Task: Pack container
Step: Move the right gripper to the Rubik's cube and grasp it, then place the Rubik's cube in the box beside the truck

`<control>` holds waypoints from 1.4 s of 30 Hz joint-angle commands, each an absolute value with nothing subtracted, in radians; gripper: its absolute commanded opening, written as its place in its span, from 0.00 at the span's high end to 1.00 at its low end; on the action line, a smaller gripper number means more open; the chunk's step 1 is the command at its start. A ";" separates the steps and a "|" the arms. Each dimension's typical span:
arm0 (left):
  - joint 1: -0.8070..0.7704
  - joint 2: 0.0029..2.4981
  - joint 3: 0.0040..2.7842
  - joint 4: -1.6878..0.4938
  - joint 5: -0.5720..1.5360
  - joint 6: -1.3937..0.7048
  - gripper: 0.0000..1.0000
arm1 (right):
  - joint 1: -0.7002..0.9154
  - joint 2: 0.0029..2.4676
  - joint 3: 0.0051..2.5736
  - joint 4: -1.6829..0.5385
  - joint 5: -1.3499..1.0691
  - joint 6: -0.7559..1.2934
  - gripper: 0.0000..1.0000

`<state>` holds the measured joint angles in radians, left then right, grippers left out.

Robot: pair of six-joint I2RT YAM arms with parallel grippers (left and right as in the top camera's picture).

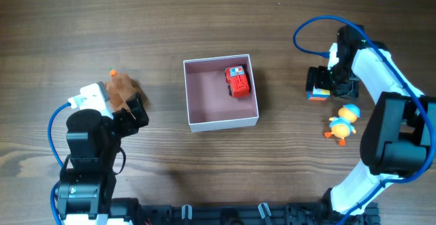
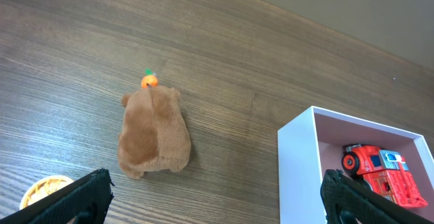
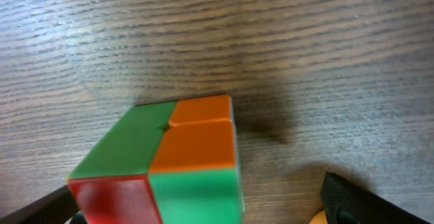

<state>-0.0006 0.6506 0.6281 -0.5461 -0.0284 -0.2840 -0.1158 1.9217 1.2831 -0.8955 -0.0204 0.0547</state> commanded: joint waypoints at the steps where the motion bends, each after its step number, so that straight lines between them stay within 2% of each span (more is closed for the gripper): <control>1: 0.006 0.645 0.651 -0.543 -0.035 -0.297 0.00 | -0.104 1.938 1.280 -0.892 -0.047 0.022 0.18; 3: 0.006 0.645 0.651 -0.544 -0.035 -0.296 0.00 | -0.104 1.938 1.281 -0.896 -0.047 0.022 0.31; 7: 0.006 0.645 0.651 -0.543 -0.035 -0.296 0.00 | -0.104 1.938 1.281 -0.898 -0.047 0.022 0.40; 13: 0.006 0.645 0.651 -0.543 -0.035 -0.296 0.00 | -0.104 1.938 1.281 -0.897 -0.047 0.023 0.59; 15: 0.006 0.645 0.651 -0.543 -0.035 -0.296 0.00 | -0.104 1.938 1.281 -0.897 -0.047 0.027 0.73; 18: 0.006 0.645 0.651 -0.543 -0.035 -0.296 0.00 | -0.104 1.937 1.286 -0.899 -0.047 0.030 0.88; 19: 0.006 0.645 0.651 -0.543 -0.035 -0.296 0.00 | -0.102 1.937 1.301 -0.916 -0.047 0.030 0.89; 20: 0.006 0.645 0.651 -0.543 -0.035 -0.296 0.00 | -0.094 1.931 1.324 -0.941 -0.047 0.030 0.95; 25: 0.006 0.645 0.651 -0.543 -0.035 -0.296 0.00 | 0.107 1.737 1.503 -1.044 -0.043 0.042 0.96; 28: 0.006 0.645 0.651 -0.543 -0.035 -0.297 0.00 | 0.390 1.595 1.565 -0.985 -0.023 0.234 0.96; 33: 0.006 0.645 0.651 -0.543 -0.035 -0.297 0.00 | 0.637 1.670 1.563 -0.942 0.002 0.425 0.96; 36: 0.006 0.645 0.651 -0.544 -0.035 -0.297 0.00 | 0.665 1.798 1.563 -0.940 0.006 0.474 0.96; 42: 0.006 0.645 0.651 -0.544 -0.035 -0.297 0.00 | 0.662 1.968 1.563 -0.869 0.002 0.431 0.96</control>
<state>-0.0006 0.6506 0.6281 -0.5465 -0.0284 -0.2840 0.6659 1.9301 1.5612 -0.9043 -0.0174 0.4271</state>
